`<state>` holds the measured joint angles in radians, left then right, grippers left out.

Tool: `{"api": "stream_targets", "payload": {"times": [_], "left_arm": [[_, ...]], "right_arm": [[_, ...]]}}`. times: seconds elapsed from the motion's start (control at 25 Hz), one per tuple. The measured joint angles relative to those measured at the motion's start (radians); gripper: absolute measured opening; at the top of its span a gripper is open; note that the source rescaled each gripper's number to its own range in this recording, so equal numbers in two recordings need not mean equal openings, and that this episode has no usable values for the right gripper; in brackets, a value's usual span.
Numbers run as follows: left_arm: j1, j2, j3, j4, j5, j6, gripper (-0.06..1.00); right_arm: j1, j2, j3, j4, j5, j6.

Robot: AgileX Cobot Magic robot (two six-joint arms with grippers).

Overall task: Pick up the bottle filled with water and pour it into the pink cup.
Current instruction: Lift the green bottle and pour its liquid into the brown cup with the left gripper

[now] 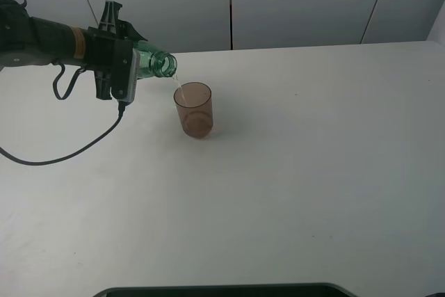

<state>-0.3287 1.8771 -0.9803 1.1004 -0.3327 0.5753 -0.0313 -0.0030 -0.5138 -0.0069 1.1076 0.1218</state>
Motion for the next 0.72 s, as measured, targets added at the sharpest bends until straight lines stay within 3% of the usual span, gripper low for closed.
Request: {"api": "stream_targets", "payload": {"times": [0.72], "left_arm": [[0.000, 0.000, -0.010, 0.000, 0.018, 0.000, 0.01]], "right_arm": [[0.000, 0.000, 0.000, 0.000, 0.000, 0.000]]}}
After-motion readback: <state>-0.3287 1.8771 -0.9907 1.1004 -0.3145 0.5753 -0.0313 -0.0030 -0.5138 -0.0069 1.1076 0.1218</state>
